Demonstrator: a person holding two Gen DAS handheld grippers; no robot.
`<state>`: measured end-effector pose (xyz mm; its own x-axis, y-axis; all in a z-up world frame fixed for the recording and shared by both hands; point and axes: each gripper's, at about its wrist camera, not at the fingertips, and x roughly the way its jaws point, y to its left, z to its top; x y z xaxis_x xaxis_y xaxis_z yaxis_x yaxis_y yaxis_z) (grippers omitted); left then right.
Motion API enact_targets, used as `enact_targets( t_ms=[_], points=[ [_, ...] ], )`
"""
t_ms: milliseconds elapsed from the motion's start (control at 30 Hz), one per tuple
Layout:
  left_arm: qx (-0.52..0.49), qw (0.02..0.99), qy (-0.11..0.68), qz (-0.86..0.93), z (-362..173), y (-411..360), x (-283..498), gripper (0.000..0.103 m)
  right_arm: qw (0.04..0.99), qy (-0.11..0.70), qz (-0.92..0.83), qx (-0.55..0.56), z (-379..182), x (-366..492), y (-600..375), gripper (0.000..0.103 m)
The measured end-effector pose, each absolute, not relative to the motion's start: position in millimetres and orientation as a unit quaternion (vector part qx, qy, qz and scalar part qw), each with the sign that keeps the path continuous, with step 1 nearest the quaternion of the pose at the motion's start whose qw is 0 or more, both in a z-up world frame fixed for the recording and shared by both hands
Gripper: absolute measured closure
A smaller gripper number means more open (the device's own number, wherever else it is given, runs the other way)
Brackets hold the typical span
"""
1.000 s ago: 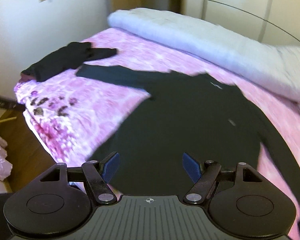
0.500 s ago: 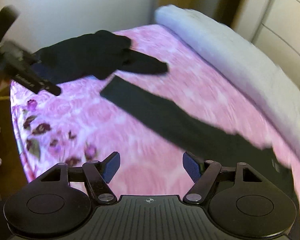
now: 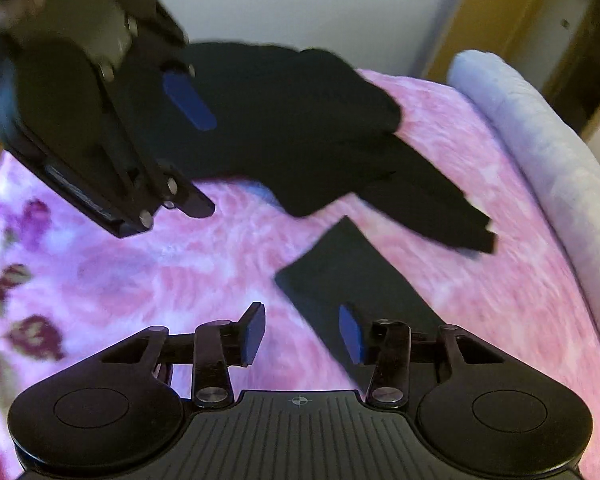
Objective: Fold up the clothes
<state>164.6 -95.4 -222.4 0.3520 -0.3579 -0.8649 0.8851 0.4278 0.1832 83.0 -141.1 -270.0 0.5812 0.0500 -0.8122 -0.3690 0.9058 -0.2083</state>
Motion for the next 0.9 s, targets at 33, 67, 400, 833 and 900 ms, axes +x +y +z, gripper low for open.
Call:
enact_targets(
  t_ms=[33, 67, 400, 833, 900],
  points=[
    [0.334, 0.750, 0.393, -0.413, -225.1, -93.6, 165.2, 0.043, 0.869, 0.442, 0.120, -0.187, -281.8, 90.1, -137.8, 0.059],
    [0.331, 0.751, 0.397, -0.411, -227.7, -91.8, 165.8, 0.043, 0.867, 0.442, 0.119, -0.197, -291.7, 95.5, -134.7, 0.059],
    [0.308, 0.750, 0.421, -0.407, -250.3, -81.3, 168.7, 0.043, 0.859, 0.433, 0.110, -0.249, -335.5, 120.8, -129.0, 0.094],
    [0.344, 0.719, 0.363, -0.483, -231.2, -166.5, 143.9, 0.043, 0.941, 0.332, 0.063, 0.017, -203.2, 93.6, -241.1, 0.099],
    [0.345, 0.718, 0.349, -0.494, -222.7, -192.4, 131.0, 0.043, 0.953, 0.292, 0.036, 0.066, -171.5, 81.2, -278.0, 0.099]
  ],
)
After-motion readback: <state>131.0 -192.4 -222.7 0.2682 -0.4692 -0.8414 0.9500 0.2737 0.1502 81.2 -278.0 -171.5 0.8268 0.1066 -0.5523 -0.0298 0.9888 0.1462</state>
